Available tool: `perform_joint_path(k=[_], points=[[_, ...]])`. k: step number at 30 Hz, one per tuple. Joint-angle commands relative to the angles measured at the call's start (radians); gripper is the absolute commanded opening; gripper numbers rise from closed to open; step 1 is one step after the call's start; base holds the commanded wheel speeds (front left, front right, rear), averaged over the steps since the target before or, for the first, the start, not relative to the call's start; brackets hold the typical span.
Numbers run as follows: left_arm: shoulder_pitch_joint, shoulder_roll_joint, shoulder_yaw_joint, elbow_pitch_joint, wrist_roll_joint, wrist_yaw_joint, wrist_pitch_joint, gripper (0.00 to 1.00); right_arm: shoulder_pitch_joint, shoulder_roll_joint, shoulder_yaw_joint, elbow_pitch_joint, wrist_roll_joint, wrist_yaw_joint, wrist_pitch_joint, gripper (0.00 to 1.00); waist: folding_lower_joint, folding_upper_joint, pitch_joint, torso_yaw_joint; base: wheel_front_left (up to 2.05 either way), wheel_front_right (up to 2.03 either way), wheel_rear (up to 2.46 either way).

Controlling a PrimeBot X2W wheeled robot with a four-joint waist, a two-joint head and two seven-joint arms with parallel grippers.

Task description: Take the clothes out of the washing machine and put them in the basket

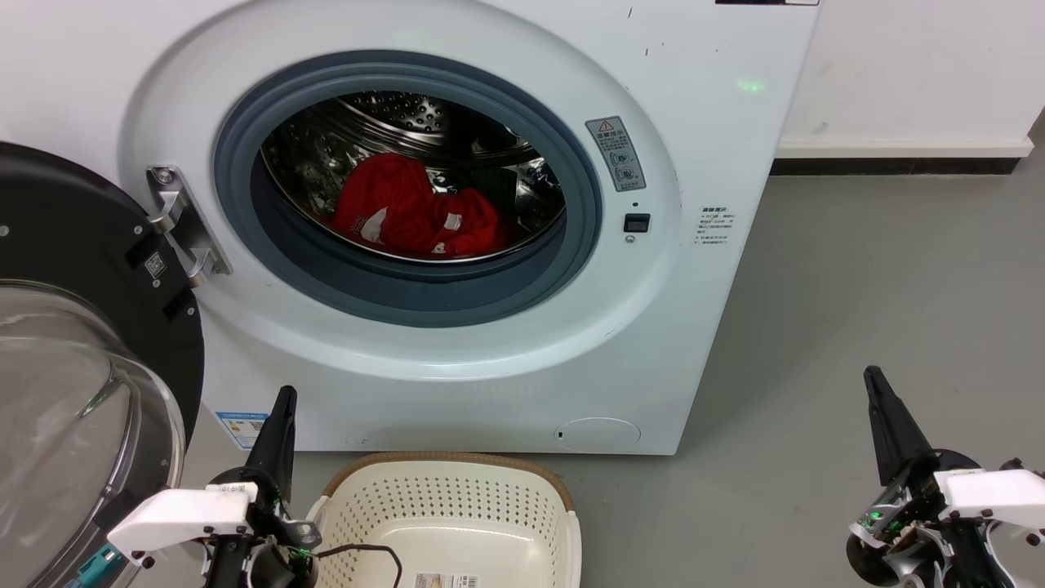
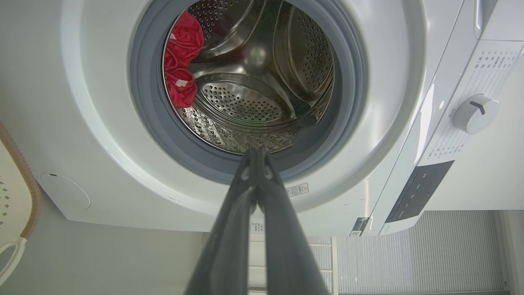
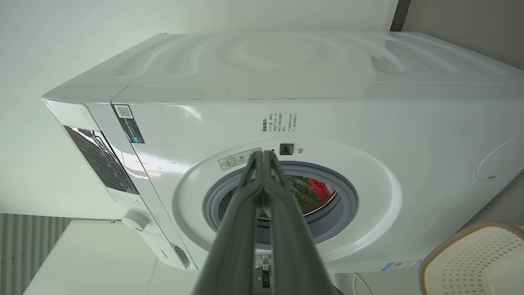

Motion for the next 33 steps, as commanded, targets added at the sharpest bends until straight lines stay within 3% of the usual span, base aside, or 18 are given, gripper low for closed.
perform_joint_path(k=[1,33], points=[[-0.007,-0.002,0.002,0.0,0.001,-0.002,0.001,0.0,-0.013,0.004,0.001,0.001,-0.004,0.0,0.0,0.0,0.0,-0.0001,0.0,0.0,0.0,0.0,0.0],[-0.007,-0.002,0.002,0.0,0.001,-0.002,0.001,0.0,-0.013,0.004,0.001,0.001,-0.004,0.0,0.0,0.0,0.0,-0.0001,0.0,0.0,0.0,0.0,0.0]])
